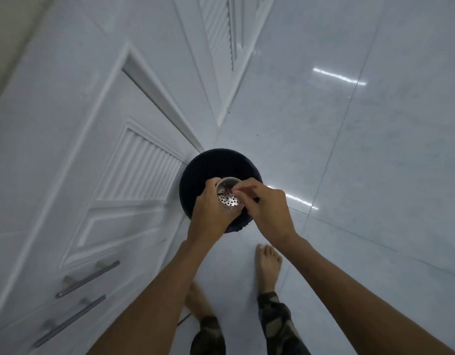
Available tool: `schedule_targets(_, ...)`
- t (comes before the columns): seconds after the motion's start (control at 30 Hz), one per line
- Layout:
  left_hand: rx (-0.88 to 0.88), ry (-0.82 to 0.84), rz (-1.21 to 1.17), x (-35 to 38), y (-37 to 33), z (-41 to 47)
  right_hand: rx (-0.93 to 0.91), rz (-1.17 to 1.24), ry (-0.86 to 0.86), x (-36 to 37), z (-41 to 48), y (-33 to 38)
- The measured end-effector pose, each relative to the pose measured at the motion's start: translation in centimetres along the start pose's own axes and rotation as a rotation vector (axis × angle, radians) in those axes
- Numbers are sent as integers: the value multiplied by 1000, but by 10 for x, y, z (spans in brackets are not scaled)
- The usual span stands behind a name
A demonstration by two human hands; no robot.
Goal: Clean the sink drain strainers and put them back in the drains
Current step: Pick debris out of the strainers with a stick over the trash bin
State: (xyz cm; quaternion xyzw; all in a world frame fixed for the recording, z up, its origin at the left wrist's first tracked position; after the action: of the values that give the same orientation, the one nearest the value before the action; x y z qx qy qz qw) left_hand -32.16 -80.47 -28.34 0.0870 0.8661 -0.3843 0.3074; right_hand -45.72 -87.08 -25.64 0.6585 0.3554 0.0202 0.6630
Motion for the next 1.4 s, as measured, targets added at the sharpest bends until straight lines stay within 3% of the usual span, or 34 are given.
schedule_targets(0.27, 62, -34, 99, 7, 66, 41, 7, -301, 16, 56, 1, -55)
schedule_targets(0.4, 92, 47, 130, 22, 78, 54, -5, -203, -33, 87, -7, -59)
schedule_targets(0.57, 97, 45, 157, 28, 89, 65, 82, -248, -114, 94, -2, -83)
schedule_targets(0.73, 2, 117, 211, 39, 108, 75, 115, -228, -106, 111, -7, -96)
schedule_targets(0.83, -13, 106, 272, 43, 118, 81, 168, -188, -216, 103, -6, -110)
schedule_targets(0.97, 44, 157, 324, 49, 122, 86, 100, -222, -98, 123, -7, -108)
schedule_targets(1.07, 121, 128, 399, 48, 116, 86, 161, -176, -173, 111, -9, -125)
schedule_targets(1.4, 131, 136, 437, 45, 117, 97, 18, -177, -91, 128, -11, -126)
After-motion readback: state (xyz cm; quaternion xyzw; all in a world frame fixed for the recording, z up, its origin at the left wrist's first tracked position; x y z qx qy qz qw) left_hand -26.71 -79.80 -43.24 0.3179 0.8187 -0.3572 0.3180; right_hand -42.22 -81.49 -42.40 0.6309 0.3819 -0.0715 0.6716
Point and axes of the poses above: each hand's wrist, its own z-axis towards the middle knuckle, its own x-axis out of the palm, y = z × x, the point moved 9 cm from there along z, towards the middle knuckle, and after that the axes turned 8 degrees about -x, right-handed, at the moved point
